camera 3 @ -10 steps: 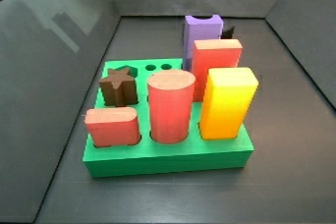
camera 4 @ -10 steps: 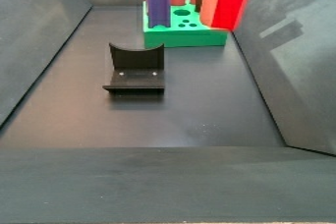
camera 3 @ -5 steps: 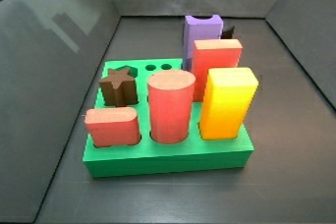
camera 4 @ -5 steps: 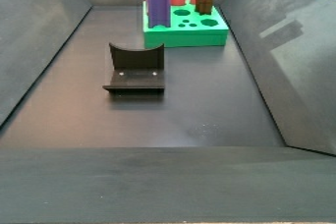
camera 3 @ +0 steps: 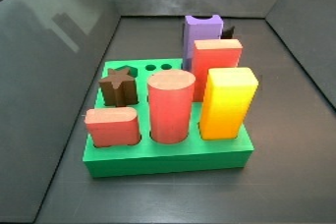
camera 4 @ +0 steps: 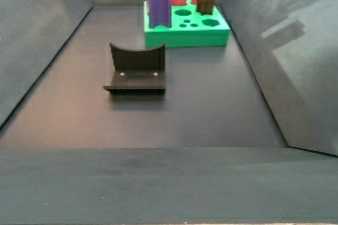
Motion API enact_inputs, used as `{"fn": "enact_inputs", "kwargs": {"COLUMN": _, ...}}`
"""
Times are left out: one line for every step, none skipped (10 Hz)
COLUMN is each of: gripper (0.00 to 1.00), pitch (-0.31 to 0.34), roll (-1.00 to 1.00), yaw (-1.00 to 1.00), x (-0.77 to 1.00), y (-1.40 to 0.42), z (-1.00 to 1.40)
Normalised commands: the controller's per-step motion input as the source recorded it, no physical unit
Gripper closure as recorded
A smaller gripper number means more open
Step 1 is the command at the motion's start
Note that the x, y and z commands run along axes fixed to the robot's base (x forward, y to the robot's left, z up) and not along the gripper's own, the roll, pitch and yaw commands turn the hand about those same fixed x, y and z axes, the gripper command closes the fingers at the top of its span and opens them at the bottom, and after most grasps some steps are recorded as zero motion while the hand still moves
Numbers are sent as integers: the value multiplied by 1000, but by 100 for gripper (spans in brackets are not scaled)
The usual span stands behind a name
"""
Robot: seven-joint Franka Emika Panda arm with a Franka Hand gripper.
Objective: Pick up the hexagon object. Move up. Move to above the board. Insert the hexagon object.
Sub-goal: Move to above the board.
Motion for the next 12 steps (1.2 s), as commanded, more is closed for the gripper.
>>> {"fn": "enact_inputs", "kwargs": {"gripper": 100, "pitch": 263, "roll": -29, "yaw": -980, "x": 86, "y": -1000, "z": 27}}
{"fn": "enact_inputs", "kwargs": {"gripper": 100, "pitch": 225, "roll": -47, "yaw": -601, "x": 94, "y": -1000, "z": 30}}
{"fn": "enact_inputs", "kwargs": {"gripper": 100, "pitch": 205, "roll": -59, "yaw": -443, "x": 98, "y": -1000, "z": 30}}
{"fn": "enact_inputs", "kwargs": {"gripper": 100, "pitch": 176, "roll": -46, "yaw": -217, "x": 109, "y": -1000, "z": 34}}
{"fn": "enact_inputs", "kwargs": {"gripper": 100, "pitch": 161, "roll": -39, "yaw": -110, "x": 116, "y": -1000, "z": 35}}
{"fn": "enact_inputs", "kwargs": {"gripper": 100, "pitch": 155, "roll": -17, "yaw": -36, "x": 126, "y": -1000, "z": 40}}
{"fn": "enact_inputs", "kwargs": {"gripper": 100, "pitch": 150, "roll": -18, "yaw": -20, "x": 143, "y": -1000, "z": 44}}
{"fn": "enact_inputs", "kwargs": {"gripper": 100, "pitch": 140, "roll": -2, "yaw": -6, "x": 153, "y": -1000, "z": 48}}
{"fn": "enact_inputs", "kwargs": {"gripper": 100, "pitch": 135, "roll": -6, "yaw": 0, "x": 169, "y": -1000, "z": 52}}
{"fn": "enact_inputs", "kwargs": {"gripper": 100, "pitch": 134, "roll": 0, "yaw": 4, "x": 191, "y": -1000, "z": 64}}
{"fn": "enact_inputs", "kwargs": {"gripper": 100, "pitch": 135, "roll": 11, "yaw": 9, "x": 175, "y": -805, "z": 59}}
{"fn": "enact_inputs", "kwargs": {"gripper": 100, "pitch": 133, "roll": 11, "yaw": 3, "x": 157, "y": -609, "z": 52}}
